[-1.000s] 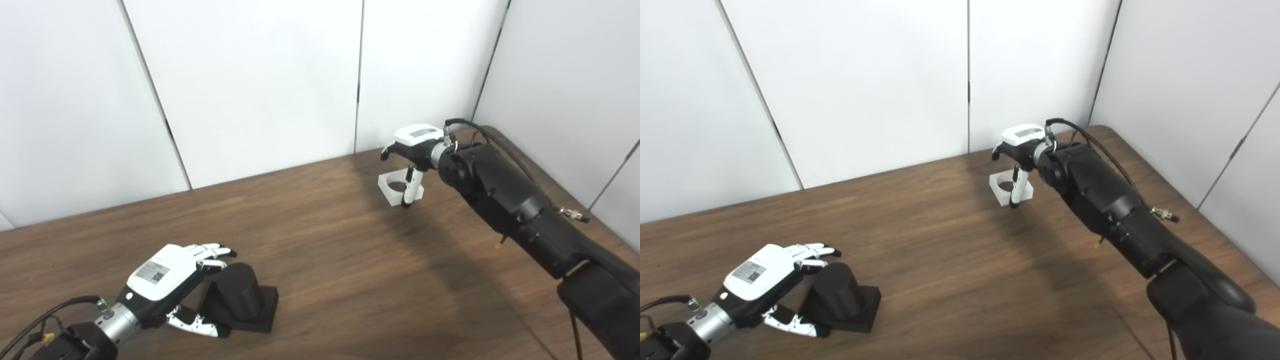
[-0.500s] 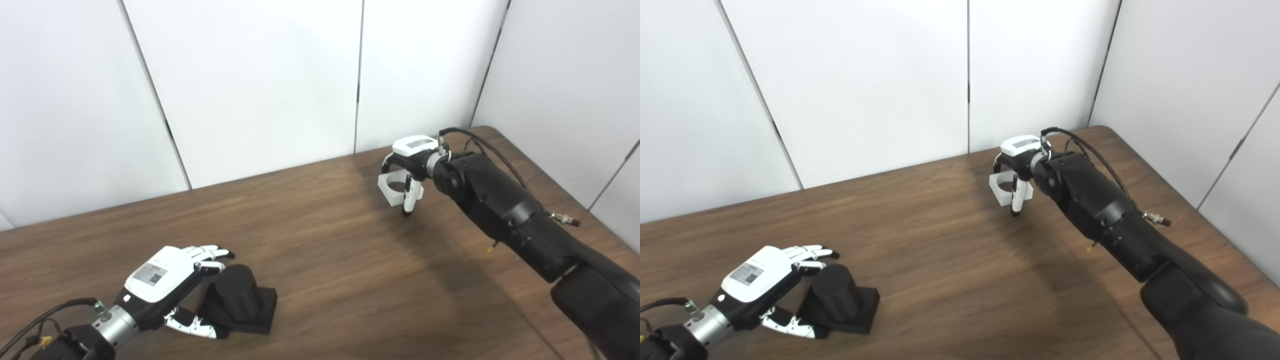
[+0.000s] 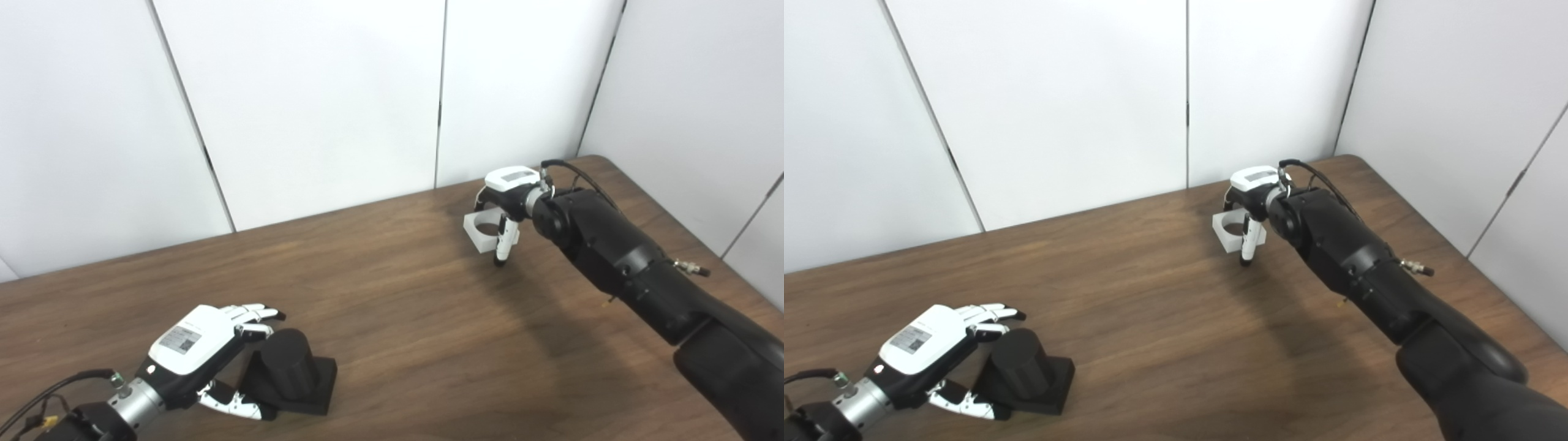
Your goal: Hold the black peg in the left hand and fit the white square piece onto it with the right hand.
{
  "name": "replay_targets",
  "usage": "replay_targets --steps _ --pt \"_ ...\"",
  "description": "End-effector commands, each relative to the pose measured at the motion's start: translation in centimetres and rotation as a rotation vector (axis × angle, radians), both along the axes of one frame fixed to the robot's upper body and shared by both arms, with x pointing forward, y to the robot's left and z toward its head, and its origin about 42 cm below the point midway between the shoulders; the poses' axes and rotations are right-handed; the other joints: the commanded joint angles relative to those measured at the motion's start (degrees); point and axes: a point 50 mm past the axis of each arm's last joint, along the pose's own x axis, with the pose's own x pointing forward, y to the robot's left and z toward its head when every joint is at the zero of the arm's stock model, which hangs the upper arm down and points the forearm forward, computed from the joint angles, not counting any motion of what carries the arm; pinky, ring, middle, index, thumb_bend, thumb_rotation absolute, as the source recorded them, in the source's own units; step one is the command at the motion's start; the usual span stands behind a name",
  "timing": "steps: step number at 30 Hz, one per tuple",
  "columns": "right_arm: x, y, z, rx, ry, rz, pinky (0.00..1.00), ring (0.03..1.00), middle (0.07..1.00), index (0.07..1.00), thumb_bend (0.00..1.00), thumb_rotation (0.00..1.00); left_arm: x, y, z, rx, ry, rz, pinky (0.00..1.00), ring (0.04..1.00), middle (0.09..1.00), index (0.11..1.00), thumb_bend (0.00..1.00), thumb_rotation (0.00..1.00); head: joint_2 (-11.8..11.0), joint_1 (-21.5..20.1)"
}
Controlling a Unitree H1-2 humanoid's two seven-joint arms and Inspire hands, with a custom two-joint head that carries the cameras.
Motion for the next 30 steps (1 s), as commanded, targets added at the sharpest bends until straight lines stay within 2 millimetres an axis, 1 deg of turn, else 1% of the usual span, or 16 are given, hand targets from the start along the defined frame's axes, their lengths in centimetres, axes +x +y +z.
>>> replay_targets --steps 1,7,12,13,14,15,16,18,20,25,28,30 --pt "0.6 -1.5 2.3 -0.040 -0.042 -0.027 0.83 0.885 0.878 0.713 0.85 0.19 -1.3 2.3 -2.1 0.158 0.073 -0.004 0.78 0.865 0.856 0.489 0.52 0.06 0.1 -0.2" --pt "0.3 -1.9 2.4 -0.057 -0.048 -0.031 0.82 0.876 0.857 0.700 0.83 0.18 -1.3 2.4 -2.0 0.150 0.069 -0.005 0.77 0.853 0.850 0.488 0.52 0.06 0.3 -0.3" --pt "0.2 -2.5 2.1 -0.079 -0.060 -0.028 0.76 0.838 0.830 0.679 0.80 0.18 -1.3 2.4 -1.9 0.148 0.073 -0.004 0.78 0.858 0.852 0.488 0.52 0.06 0.5 -0.3" --pt "0.1 -2.6 2.1 -0.079 -0.062 -0.027 0.75 0.828 0.818 0.649 0.80 0.18 -1.3 2.4 -1.9 0.148 0.072 -0.004 0.77 0.855 0.850 0.488 0.52 0.06 0.5 -0.3" --pt "0.1 -2.6 2.0 -0.077 -0.063 -0.029 0.74 0.822 0.806 0.582 0.69 0.17 -1.3 2.4 -1.9 0.148 0.072 -0.005 0.77 0.855 0.851 0.488 0.52 0.06 0.7 -0.2" --pt "0.1 -2.6 2.0 -0.075 -0.062 -0.035 0.74 0.821 0.804 0.563 0.66 0.17 -1.4 2.4 -1.8 0.148 0.072 -0.005 0.77 0.855 0.852 0.488 0.52 0.06 0.7 -0.2" --pt "0.1 -2.6 2.0 -0.079 -0.058 -0.040 0.75 0.817 0.780 0.518 0.58 0.15 -1.4 2.4 -1.8 0.148 0.074 -0.004 0.77 0.856 0.853 0.488 0.52 0.06 0.7 -0.2" --pt "0.1 -2.3 2.2 -0.115 -0.046 -0.048 0.74 0.788 0.734 0.494 0.53 0.14 -1.4 2.4 -1.7 0.150 0.075 -0.005 0.77 0.858 0.853 0.488 0.52 0.06 0.7 -0.3" --pt "0.1 -2.1 2.3 -0.135 -0.042 -0.050 0.73 0.763 0.703 0.490 0.52 0.14 -1.4 2.3 -1.7 0.151 0.072 -0.006 0.78 0.857 0.851 0.488 0.52 0.06 0.7 -0.2" --pt "0.1 -2.0 2.4 -0.137 -0.033 -0.045 0.69 0.738 0.692 0.492 0.52 0.15 -1.4 2.3 -1.8 0.155 0.074 -0.006 0.77 0.857 0.852 0.488 0.52 0.06 0.7 -0.2" --pt "0.0 -2.0 2.5 -0.112 -0.051 -0.041 0.70 0.741 0.698 0.485 0.52 0.14 -1.4 2.2 -1.7 0.159 0.076 -0.006 0.77 0.858 0.853 0.488 0.52 0.06 1.0 0.0" --pt "0.0 -2.0 2.7 -0.088 -0.072 -0.025 0.73 0.760 0.716 0.482 0.52 0.14 -1.3 2.2 -1.7 0.158 0.076 -0.006 0.77 0.860 0.855 0.488 0.52 0.06 1.0 0.0"
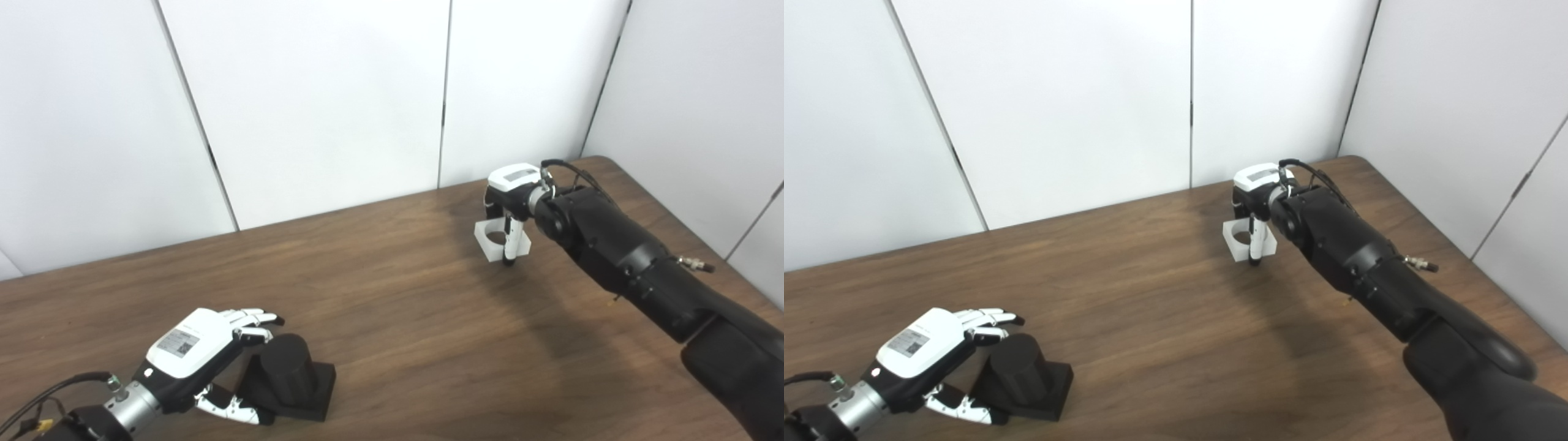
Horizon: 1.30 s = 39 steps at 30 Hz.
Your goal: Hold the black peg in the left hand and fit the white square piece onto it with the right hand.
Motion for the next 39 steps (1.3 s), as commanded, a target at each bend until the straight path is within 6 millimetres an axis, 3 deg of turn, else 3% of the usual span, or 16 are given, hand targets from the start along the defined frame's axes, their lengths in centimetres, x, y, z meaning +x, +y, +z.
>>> replay_targets --steps 1,9,17,24,29,39 --pt "0.2 -1.6 2.6 -0.013 -0.083 -0.006 0.75 0.771 0.726 0.480 0.52 0.13 -1.0 2.0 -1.9 0.145 0.063 -0.001 0.77 0.857 0.853 0.488 0.52 0.06 0.1 0.0" --pt "-0.1 -0.9 4.0 0.074 -0.178 0.082 0.87 0.867 0.778 0.480 0.52 0.13 -1.0 1.8 -1.5 0.138 0.076 0.005 0.79 0.867 0.859 0.489 0.52 0.07 0.6 0.6" --pt "-0.8 1.3 6.2 0.207 -0.217 0.176 0.76 0.818 0.750 0.478 0.52 0.13 -0.9 1.3 -1.3 0.111 0.086 0.014 0.80 0.871 0.854 0.488 0.52 0.06 1.7 4.5" --pt "-1.7 3.4 7.6 0.207 -0.245 0.275 0.81 0.829 0.759 0.480 0.52 0.13 -0.9 0.6 -1.4 0.126 0.081 0.021 0.81 0.881 0.862 0.488 0.52 0.06 2.5 7.6" --pt "-2.5 4.6 8.9 0.218 -0.245 0.336 0.83 0.847 0.770 0.480 0.52 0.13 -0.8 -0.1 -1.6 0.120 0.083 0.018 0.82 0.893 0.873 0.489 0.52 0.07 3.8 13.1" --pt "-4.5 6.5 11.3 0.232 -0.232 0.496 0.77 0.828 0.762 0.480 0.52 0.13 -0.6 -2.2 -1.6 0.127 0.062 0.022 0.84 0.926 0.902 0.490 0.52 0.07 6.4 22.5"
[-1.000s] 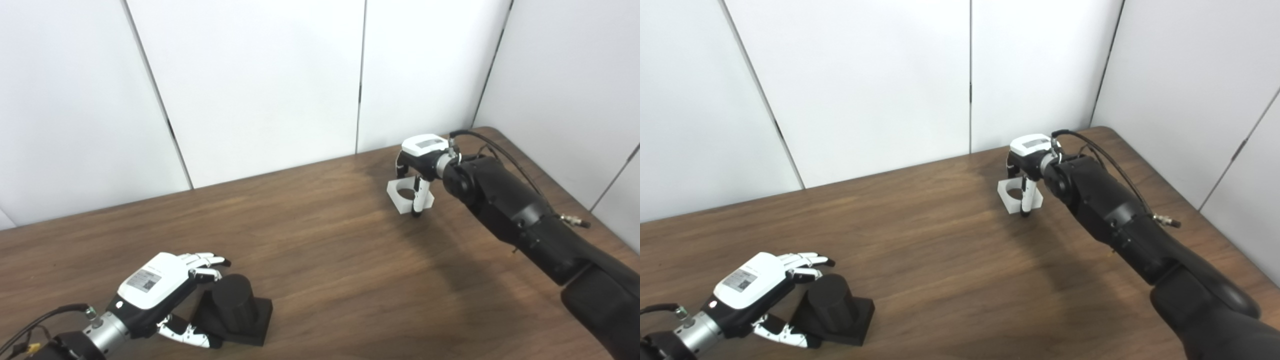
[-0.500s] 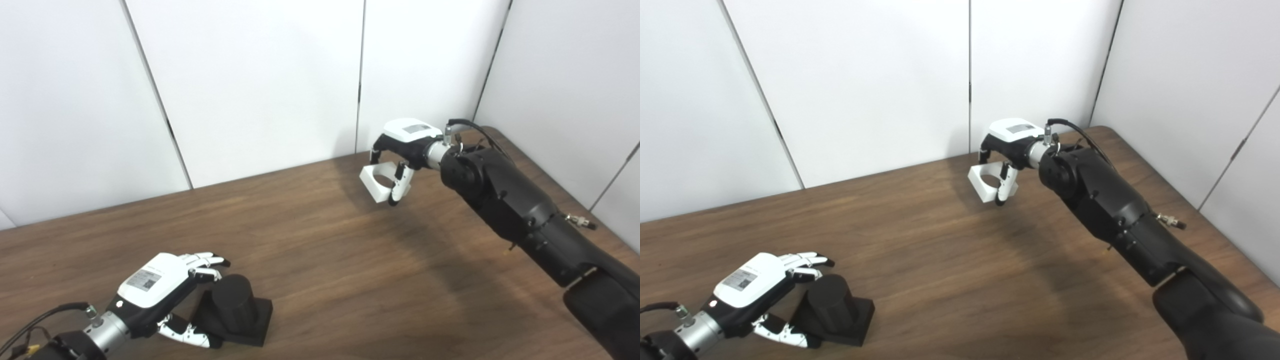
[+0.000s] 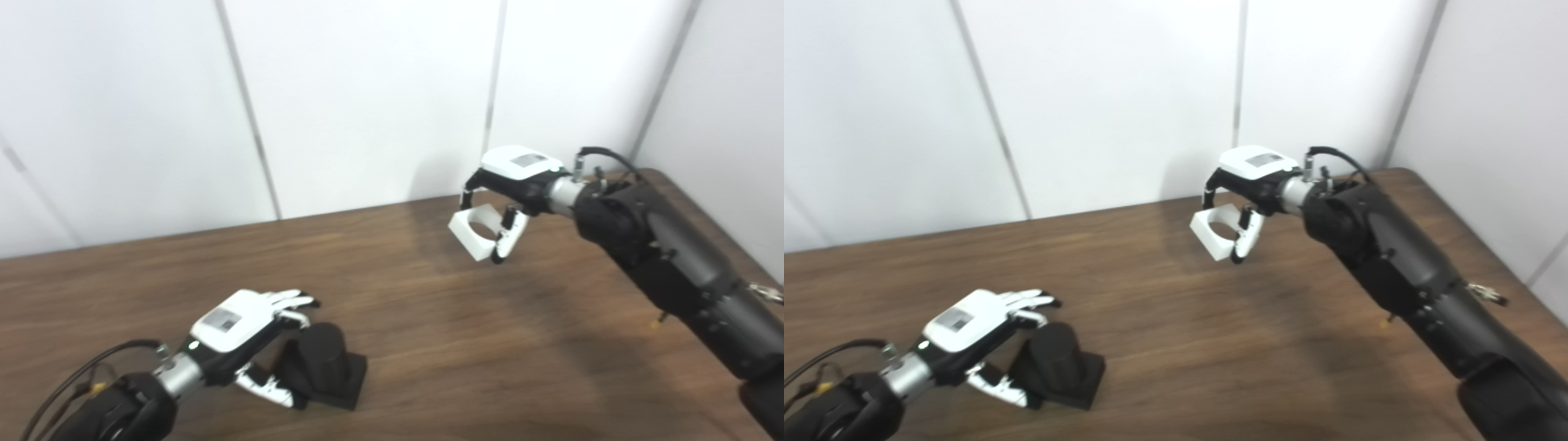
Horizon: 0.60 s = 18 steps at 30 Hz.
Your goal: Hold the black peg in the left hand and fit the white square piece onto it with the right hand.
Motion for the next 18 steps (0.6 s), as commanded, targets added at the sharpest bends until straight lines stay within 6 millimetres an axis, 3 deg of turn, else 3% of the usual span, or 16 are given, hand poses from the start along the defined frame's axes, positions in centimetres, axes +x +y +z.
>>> replay_targets --steps 1,18 --pt "-0.3 0.1 4.0 -0.010 -0.095 0.049 0.76 0.827 0.762 0.480 0.52 0.13 -0.8 -1.0 -1.7 0.121 0.037 -0.031 0.84 0.926 0.902 0.490 0.52 0.07 0.3 0.8" --pt "-2.8 2.9 5.7 0.086 -0.083 0.271 0.68 0.814 0.762 0.478 0.52 0.13 0.1 -3.7 -0.9 0.141 0.023 -0.021 0.87 0.955 0.920 0.490 0.52 0.08 3.0 9.2"
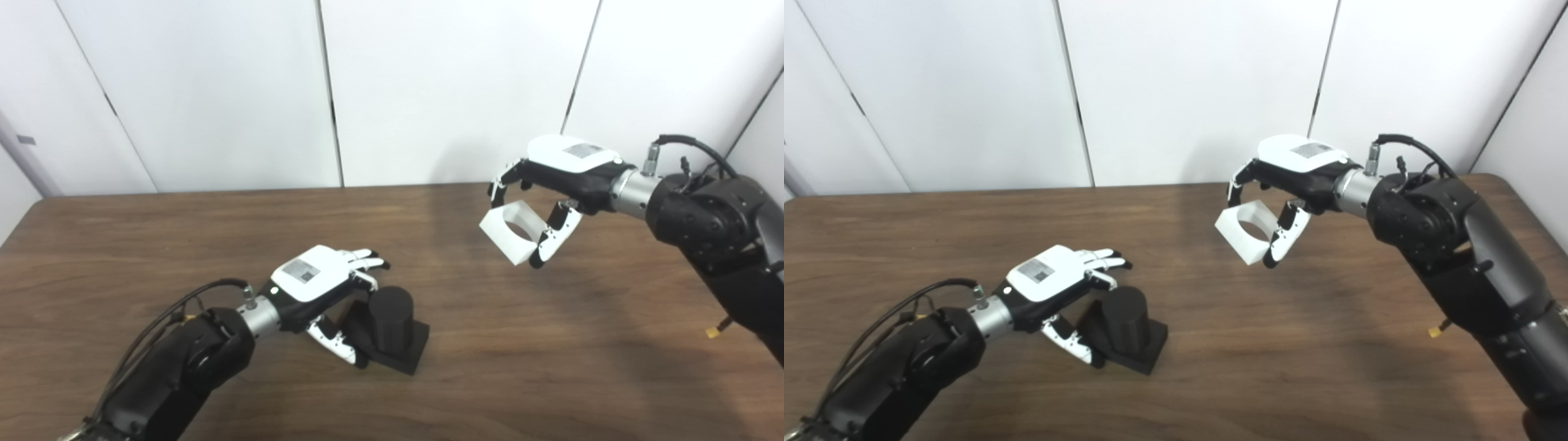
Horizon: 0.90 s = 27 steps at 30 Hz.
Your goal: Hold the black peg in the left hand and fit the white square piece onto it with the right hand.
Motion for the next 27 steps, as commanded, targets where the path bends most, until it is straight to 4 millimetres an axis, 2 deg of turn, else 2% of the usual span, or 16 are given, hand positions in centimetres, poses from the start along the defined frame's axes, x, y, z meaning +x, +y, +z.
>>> replay_targets --steps 1,9,19,27 --pt "-0.4 0.5 3.4 0.011 -0.106 0.066 0.69 0.810 0.759 0.478 0.52 0.13 -0.4 -0.7 -1.4 0.110 0.033 -0.013 0.88 0.958 0.921 0.490 0.52 0.08 0.2 0.8" --pt "-1.5 2.1 3.4 0.022 -0.105 0.138 0.68 0.805 0.755 0.478 0.52 0.13 -0.2 -1.3 -1.3 0.114 0.037 -0.011 0.89 0.968 0.930 0.490 0.52 0.08 0.5 1.7" --pt "-2.2 4.2 2.9 0.043 -0.073 0.181 0.72 0.818 0.765 0.478 0.52 0.13 -0.4 -1.6 -1.1 0.105 0.042 -0.005 0.90 0.974 0.933 0.491 0.52 0.08 1.1 1.6" --pt "-2.1 5.8 1.4 0.067 -0.039 0.191 0.72 0.821 0.768 0.478 0.52 0.13 -0.4 -2.0 -1.1 0.100 0.043 -0.008 0.90 0.976 0.933 0.491 0.52 0.08 1.6 1.5"
